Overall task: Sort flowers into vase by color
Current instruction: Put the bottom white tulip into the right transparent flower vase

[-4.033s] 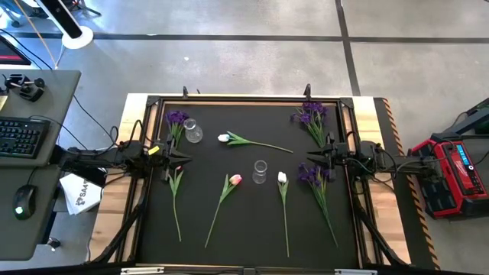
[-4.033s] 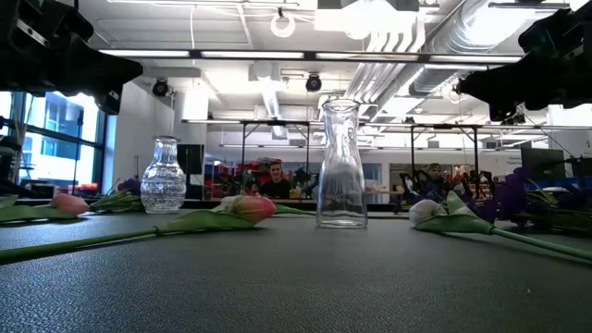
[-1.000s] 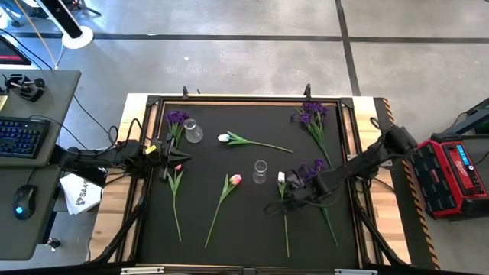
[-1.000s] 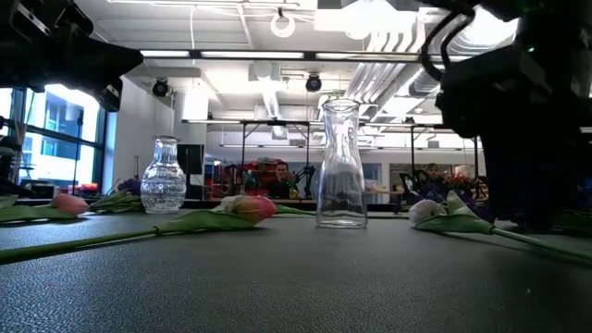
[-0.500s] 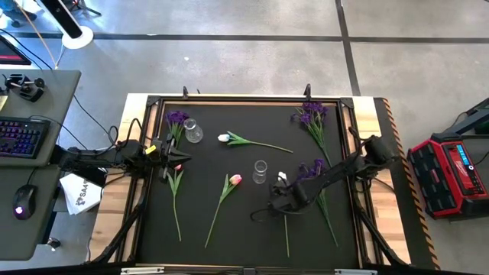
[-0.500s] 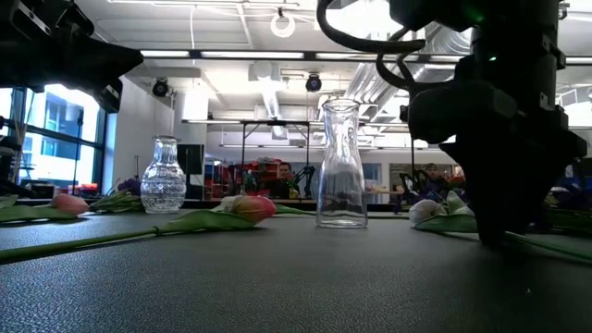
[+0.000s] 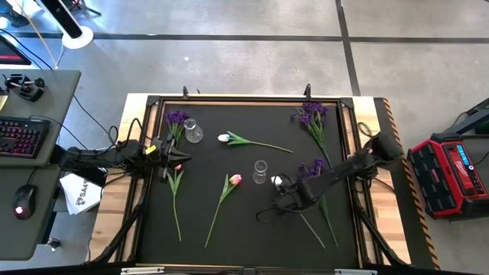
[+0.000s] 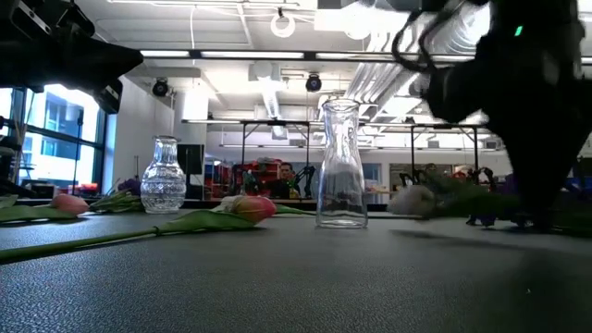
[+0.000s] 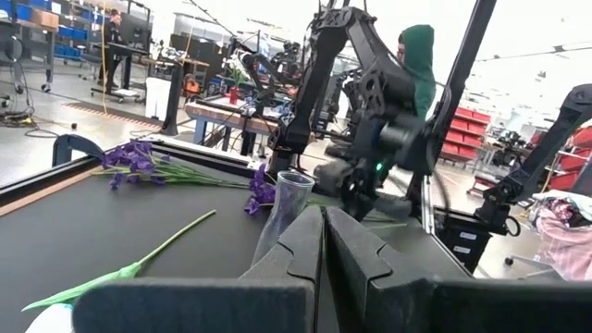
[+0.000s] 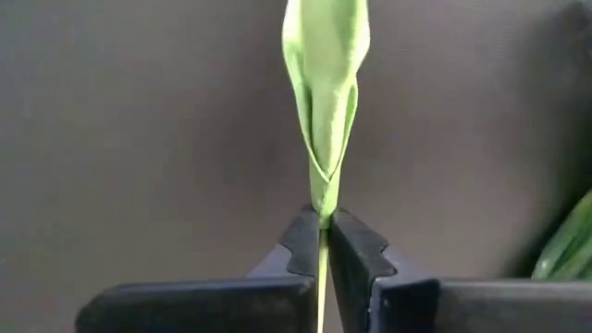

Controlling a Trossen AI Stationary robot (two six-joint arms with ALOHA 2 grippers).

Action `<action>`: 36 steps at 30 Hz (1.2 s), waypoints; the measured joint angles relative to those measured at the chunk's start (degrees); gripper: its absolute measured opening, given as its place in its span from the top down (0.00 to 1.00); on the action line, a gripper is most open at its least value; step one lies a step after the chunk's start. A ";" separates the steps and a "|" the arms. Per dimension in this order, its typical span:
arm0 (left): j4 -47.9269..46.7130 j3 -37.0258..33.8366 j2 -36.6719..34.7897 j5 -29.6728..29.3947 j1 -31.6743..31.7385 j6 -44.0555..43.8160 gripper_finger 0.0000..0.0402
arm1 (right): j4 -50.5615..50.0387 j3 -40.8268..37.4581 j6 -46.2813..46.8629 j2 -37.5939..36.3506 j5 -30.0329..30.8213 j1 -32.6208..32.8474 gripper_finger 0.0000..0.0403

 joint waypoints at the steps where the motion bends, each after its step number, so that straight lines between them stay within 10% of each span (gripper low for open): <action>1: -0.02 -0.02 0.00 0.00 0.00 0.00 0.99 | -0.39 0.02 -0.07 -1.19 -0.20 0.41 0.99; 9: -0.07 0.00 0.00 0.00 0.00 0.04 0.99 | 16.37 0.04 -14.81 -7.98 -3.96 5.58 1.00; 16: -0.04 -0.01 0.00 0.00 0.00 -0.29 0.99 | 47.37 -2.47 -43.85 -8.54 6.45 4.49 1.00; 29: 0.04 -0.01 0.00 0.00 0.00 -0.42 0.99 | 112.65 -21.60 -78.75 -8.52 -2.07 -8.09 1.00; 36: 0.12 -0.01 0.00 -0.13 0.00 -0.39 0.99 | 122.67 -24.83 -85.92 -9.65 -3.99 -10.47 1.00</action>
